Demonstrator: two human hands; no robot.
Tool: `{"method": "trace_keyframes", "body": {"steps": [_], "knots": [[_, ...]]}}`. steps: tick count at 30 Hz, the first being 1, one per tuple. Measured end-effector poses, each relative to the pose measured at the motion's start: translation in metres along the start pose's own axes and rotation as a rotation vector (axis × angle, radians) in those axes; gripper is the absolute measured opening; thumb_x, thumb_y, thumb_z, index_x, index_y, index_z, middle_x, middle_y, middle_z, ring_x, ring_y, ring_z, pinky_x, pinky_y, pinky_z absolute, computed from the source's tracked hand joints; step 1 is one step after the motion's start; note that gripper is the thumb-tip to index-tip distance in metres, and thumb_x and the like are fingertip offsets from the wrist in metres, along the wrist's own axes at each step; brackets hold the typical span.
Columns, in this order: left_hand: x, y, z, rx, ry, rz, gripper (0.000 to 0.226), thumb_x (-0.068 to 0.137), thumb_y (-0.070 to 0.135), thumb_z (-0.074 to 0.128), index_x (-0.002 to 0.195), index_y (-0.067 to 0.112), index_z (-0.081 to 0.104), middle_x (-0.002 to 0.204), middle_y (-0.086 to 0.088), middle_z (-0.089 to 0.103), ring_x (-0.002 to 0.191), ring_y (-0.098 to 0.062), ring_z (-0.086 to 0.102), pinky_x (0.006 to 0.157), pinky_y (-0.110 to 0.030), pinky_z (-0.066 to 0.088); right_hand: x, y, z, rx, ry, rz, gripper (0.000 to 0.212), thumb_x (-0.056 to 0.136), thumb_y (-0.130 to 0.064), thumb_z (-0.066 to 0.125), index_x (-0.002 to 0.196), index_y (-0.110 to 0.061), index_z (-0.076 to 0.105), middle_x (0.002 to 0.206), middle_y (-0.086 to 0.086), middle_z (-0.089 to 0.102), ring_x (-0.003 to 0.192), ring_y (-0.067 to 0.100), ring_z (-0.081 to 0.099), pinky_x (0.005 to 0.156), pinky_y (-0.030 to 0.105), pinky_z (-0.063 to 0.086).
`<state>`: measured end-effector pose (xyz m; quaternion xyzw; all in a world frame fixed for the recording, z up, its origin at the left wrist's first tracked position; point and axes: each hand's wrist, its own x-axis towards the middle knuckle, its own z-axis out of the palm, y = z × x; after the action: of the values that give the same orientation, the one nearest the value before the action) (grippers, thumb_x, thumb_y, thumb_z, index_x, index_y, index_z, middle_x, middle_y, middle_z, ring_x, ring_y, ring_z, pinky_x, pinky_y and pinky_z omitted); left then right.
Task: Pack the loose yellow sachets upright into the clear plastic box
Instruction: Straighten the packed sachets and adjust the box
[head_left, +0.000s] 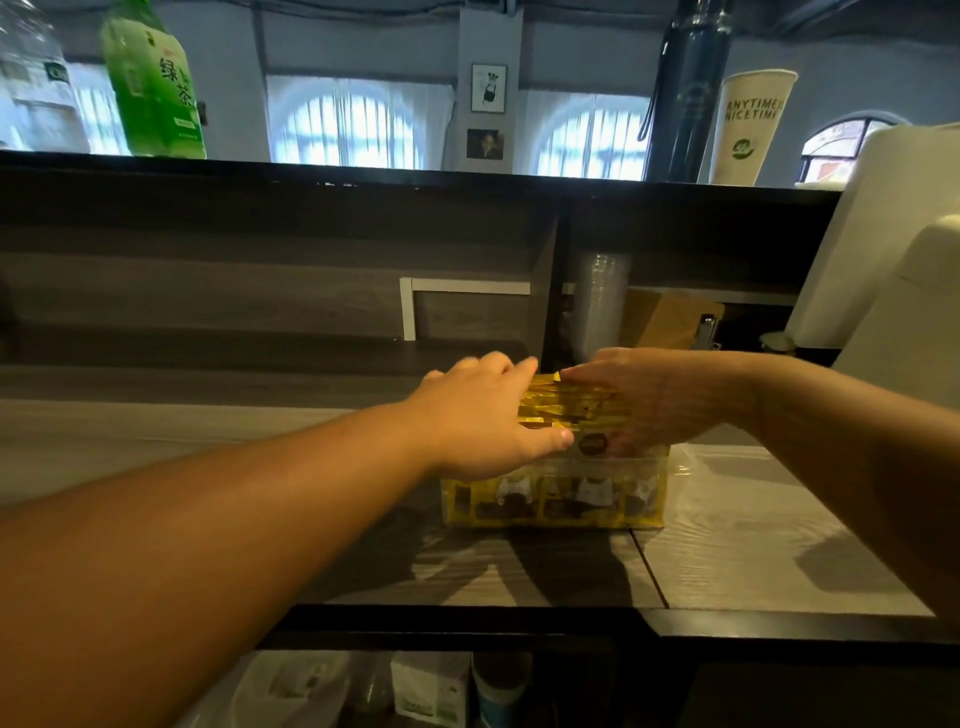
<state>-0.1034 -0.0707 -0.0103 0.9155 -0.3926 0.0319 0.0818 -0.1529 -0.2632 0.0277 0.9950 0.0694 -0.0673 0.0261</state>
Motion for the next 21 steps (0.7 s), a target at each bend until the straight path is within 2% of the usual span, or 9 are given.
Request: {"method": "trace_keyframes", "body": {"steps": [4, 8, 10, 13, 15, 17, 19, 21], "knots": [[0.005, 0.001, 0.007, 0.013, -0.057, -0.032, 0.084, 0.091, 0.074, 0.031, 0.157, 0.027, 0.01, 0.161, 0.001, 0.02, 0.146, -0.025, 0.02, 0.113, -0.057, 0.026, 0.007, 0.006, 0.018, 0.027, 0.054, 0.042, 0.091, 0.08, -0.045, 0.074, 0.151, -0.033, 0.019, 0.141, -0.002, 0.037, 0.115, 0.012, 0.045, 0.096, 0.026, 0.043], [0.004, 0.0, -0.003, -0.037, -0.024, -0.029, 0.083, 0.091, 0.074, 0.031, 0.157, 0.034, 0.002, 0.167, 0.0, 0.002, 0.152, -0.026, -0.002, 0.118, -0.063, 0.011, 0.002, 0.013, 0.012, 0.173, 0.015, 0.065, 0.097, 0.074, -0.046, 0.078, 0.151, -0.036, 0.02, 0.146, -0.005, 0.036, 0.126, 0.015, 0.042, 0.101, 0.03, 0.04], [0.005, 0.002, -0.003, -0.055, -0.052, -0.035, 0.084, 0.091, 0.072, 0.036, 0.157, 0.035, 0.0, 0.167, -0.001, 0.002, 0.152, -0.027, 0.0, 0.118, -0.062, 0.011, 0.001, 0.014, 0.009, 0.261, -0.014, 0.099, 0.1, 0.072, -0.049, 0.078, 0.151, -0.038, 0.018, 0.149, -0.005, 0.036, 0.131, 0.017, 0.04, 0.108, 0.037, 0.038], [0.007, 0.006, 0.0, -0.058, -0.08, -0.033, 0.082, 0.092, 0.069, 0.038, 0.157, 0.034, 0.002, 0.165, -0.001, 0.014, 0.149, -0.029, 0.014, 0.116, -0.06, 0.02, -0.003, 0.009, 0.004, 0.396, -0.045, 0.141, 0.102, 0.064, -0.06, 0.071, 0.15, -0.041, 0.019, 0.151, -0.006, 0.035, 0.137, 0.022, 0.035, 0.111, 0.046, 0.034], [0.009, 0.007, -0.002, -0.032, -0.028, -0.009, 0.081, 0.092, 0.066, 0.041, 0.157, 0.032, 0.006, 0.161, -0.002, 0.023, 0.146, -0.028, 0.022, 0.113, -0.06, 0.024, -0.007, 0.01, 0.001, 0.472, 0.015, 0.157, 0.091, 0.067, -0.06, 0.065, 0.148, -0.038, 0.028, 0.145, -0.005, 0.043, 0.131, 0.018, 0.042, 0.106, 0.038, 0.038], [0.013, 0.007, -0.007, -0.016, 0.023, 0.001, 0.08, 0.092, 0.066, 0.041, 0.157, 0.03, 0.01, 0.16, -0.001, 0.025, 0.146, -0.026, 0.023, 0.113, -0.06, 0.024, -0.006, 0.016, 0.002, 0.519, 0.117, 0.16, 0.059, 0.089, -0.044, 0.056, 0.144, -0.027, 0.041, 0.139, -0.003, 0.05, 0.118, 0.009, 0.046, 0.097, 0.027, 0.037], [0.018, 0.007, -0.008, -0.041, -0.007, -0.036, 0.082, 0.092, 0.069, 0.037, 0.158, 0.029, 0.01, 0.163, -0.001, 0.02, 0.149, -0.027, 0.017, 0.115, -0.061, 0.02, 0.002, 0.022, 0.006, 0.517, 0.201, 0.166, 0.036, 0.1, -0.024, 0.047, 0.135, -0.018, 0.053, 0.133, -0.001, 0.055, 0.109, 0.007, 0.05, 0.094, 0.022, 0.038], [0.021, 0.008, -0.005, -0.068, -0.076, -0.079, 0.084, 0.091, 0.074, 0.034, 0.158, 0.029, 0.011, 0.165, -0.001, 0.016, 0.15, -0.029, 0.015, 0.116, -0.061, 0.018, 0.013, 0.024, 0.009, 0.467, 0.235, 0.198, 0.029, 0.101, -0.019, 0.046, 0.126, -0.016, 0.06, 0.121, -0.003, 0.06, 0.099, 0.005, 0.056, 0.087, 0.016, 0.044]]}}
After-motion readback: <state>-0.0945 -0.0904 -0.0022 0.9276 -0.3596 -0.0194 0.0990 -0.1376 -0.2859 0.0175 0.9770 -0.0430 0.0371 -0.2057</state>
